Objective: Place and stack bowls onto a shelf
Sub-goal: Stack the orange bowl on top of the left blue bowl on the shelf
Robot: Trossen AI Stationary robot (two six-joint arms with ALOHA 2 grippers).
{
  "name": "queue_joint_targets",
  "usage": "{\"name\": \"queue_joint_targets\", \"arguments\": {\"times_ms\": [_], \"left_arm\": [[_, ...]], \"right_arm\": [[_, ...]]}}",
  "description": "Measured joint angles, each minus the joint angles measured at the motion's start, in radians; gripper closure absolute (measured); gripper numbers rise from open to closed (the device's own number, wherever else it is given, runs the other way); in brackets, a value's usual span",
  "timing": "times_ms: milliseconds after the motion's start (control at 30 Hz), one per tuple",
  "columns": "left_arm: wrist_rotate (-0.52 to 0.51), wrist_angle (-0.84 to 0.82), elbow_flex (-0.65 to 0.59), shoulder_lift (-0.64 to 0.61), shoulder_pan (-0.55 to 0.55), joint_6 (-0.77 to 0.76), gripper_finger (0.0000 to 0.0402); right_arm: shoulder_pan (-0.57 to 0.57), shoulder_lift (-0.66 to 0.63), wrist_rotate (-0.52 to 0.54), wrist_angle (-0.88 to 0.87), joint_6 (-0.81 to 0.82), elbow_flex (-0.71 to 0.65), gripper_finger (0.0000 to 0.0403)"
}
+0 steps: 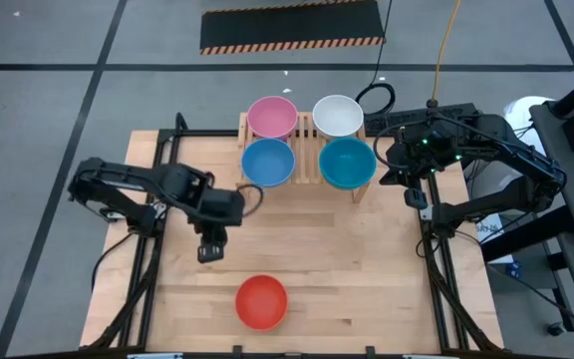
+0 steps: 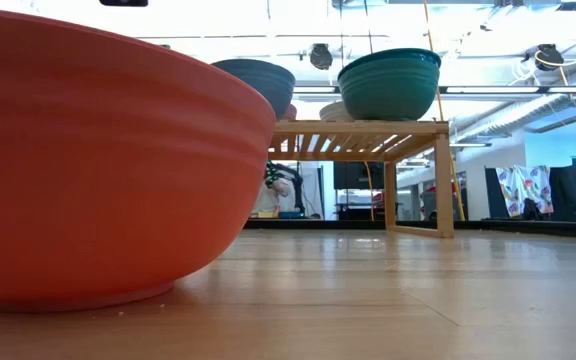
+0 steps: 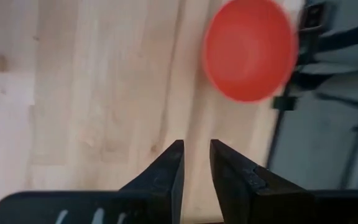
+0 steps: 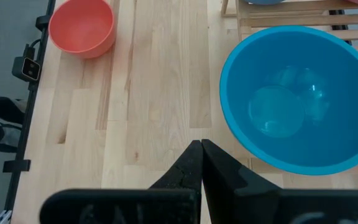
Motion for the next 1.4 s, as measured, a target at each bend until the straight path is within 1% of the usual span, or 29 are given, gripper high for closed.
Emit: {"name": "queue_joint_targets", "arguments": {"times_ms": [200, 267, 400, 500, 733, 867, 1000, 1067, 1133, 1167, 1233, 1333, 1400], "left_arm": [[-0.123, 0.004, 0.000, 0.097, -0.055, 0.021, 0.0319], [-0.142, 0.009, 0.000, 0.129, -0.063, -0.014, 0.0319], [-0.150, 0.095, 0.000, 0.180, -0.069, -0.124, 0.0319], [-0.151, 0.177, 0.000, 0.203, -0.079, -0.177, 0.0319], [-0.151, 0.287, 0.000, 0.204, -0.144, -0.182, 0.0319], [-0.159, 0.314, -0.004, 0.213, -0.183, -0.222, 0.0319], [-0.175, 0.364, -0.055, 0.236, -0.217, -0.292, 0.0319], [-0.180, 0.423, -0.084, 0.247, -0.229, -0.319, 0.0319], [-0.186, 0.431, -0.120, 0.251, -0.243, -0.340, 0.0319], [-0.187, 0.439, -0.139, 0.251, -0.246, -0.347, 0.0319], [-0.187, 0.526, -0.176, 0.248, -0.248, -0.368, 0.0319], [-0.207, 0.531, -0.221, 0.244, -0.250, -0.415, 0.0319], [-0.213, 0.578, -0.248, 0.242, -0.253, -0.434, 0.0319]], "right_arm": [[0.000, 0.000, 0.000, 0.000, 0.000, 0.000, 0.0403], [0.000, 0.000, 0.000, 0.000, 0.000, 0.000, 0.0403], [0.000, 0.000, 0.000, 0.000, 0.000, 0.000, 0.0403], [0.000, 0.000, -0.001, 0.000, 0.000, 0.000, 0.0403], [0.000, -0.003, -0.002, -0.001, -0.012, 0.000, 0.0403], [0.000, -0.006, -0.002, -0.001, -0.014, -0.001, 0.0403], [0.000, -0.013, -0.003, -0.002, -0.022, -0.001, 0.0403], [0.000, -0.019, -0.002, -0.003, -0.035, -0.001, 0.0403], [0.000, -0.021, -0.002, -0.001, -0.036, -0.001, 0.0403], [0.000, -0.024, -0.003, -0.001, -0.035, -0.001, 0.0403], [0.000, -0.027, -0.002, -0.003, -0.035, -0.001, 0.0403], [0.000, -0.033, -0.002, -0.002, -0.035, -0.001, 0.0403], [0.000, -0.035, -0.002, -0.001, -0.034, -0.001, 0.0403]]}}
